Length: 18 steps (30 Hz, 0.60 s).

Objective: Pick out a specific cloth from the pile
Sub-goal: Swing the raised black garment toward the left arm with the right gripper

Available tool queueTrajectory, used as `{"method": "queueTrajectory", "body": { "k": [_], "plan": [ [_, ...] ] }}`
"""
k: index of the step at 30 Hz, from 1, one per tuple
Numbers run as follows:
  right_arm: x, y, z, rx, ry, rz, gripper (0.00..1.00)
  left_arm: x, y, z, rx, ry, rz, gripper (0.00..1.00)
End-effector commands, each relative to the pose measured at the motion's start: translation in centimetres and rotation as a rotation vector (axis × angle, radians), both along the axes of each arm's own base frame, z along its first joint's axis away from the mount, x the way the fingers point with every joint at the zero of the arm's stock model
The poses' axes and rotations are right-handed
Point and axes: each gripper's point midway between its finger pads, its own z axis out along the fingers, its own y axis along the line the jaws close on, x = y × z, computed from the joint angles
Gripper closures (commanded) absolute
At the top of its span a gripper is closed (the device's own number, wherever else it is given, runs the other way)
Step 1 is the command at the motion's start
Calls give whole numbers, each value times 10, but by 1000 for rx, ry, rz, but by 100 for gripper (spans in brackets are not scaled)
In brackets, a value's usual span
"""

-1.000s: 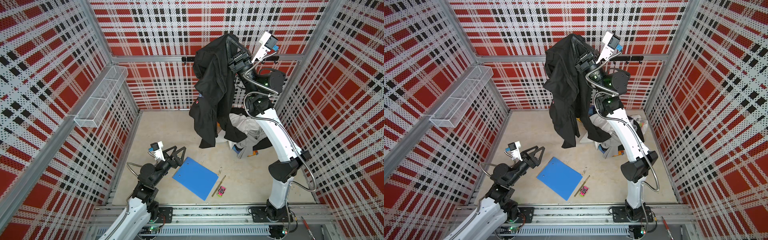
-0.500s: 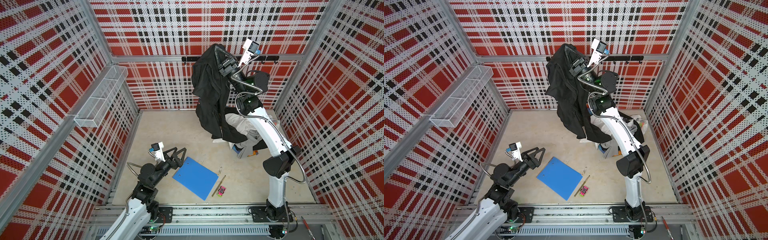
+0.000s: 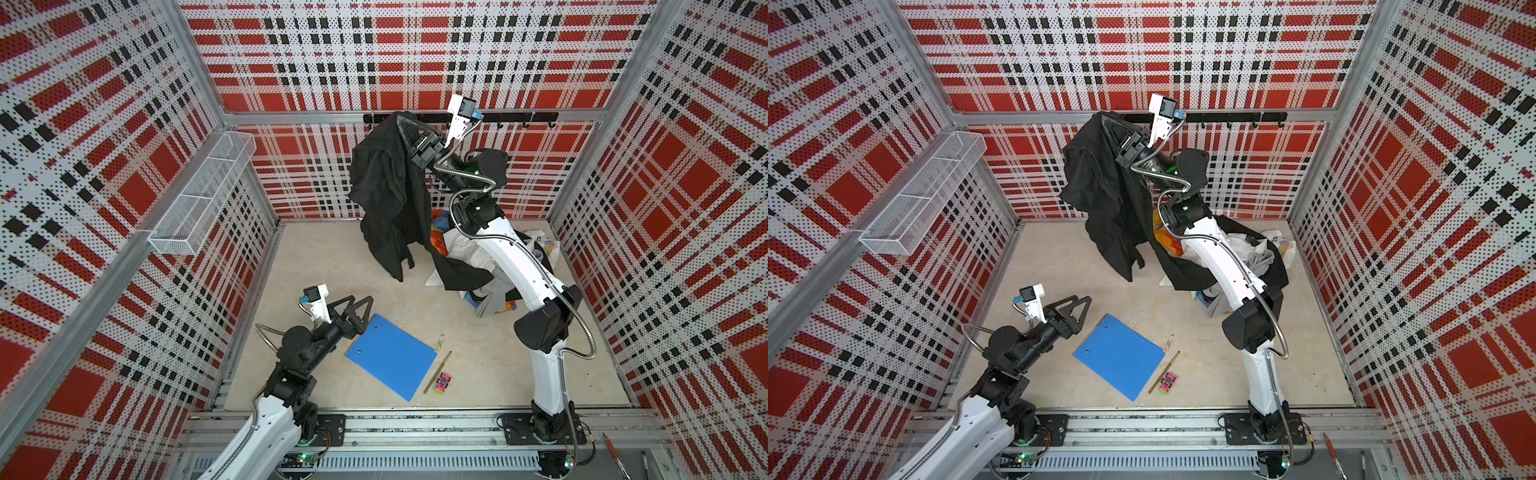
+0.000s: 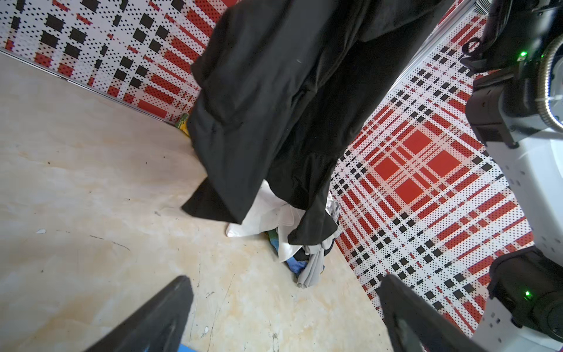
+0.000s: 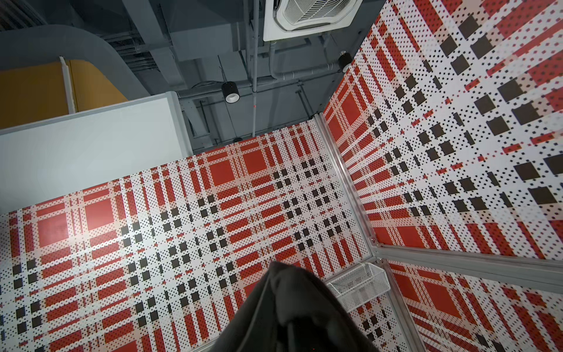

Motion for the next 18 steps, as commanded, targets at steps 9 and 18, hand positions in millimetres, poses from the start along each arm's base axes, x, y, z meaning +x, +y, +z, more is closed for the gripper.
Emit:
{"method": "queueTrajectory", "body": {
  "k": [9,18],
  "plan": [
    [-135,-51,93,57,-404,116,100,1,-3,-2,-13,-9,-2,1],
    [-166,-61,105,77,-473,191,100,3,-9,-3,-6,-8,-20,0]
  ]
}}
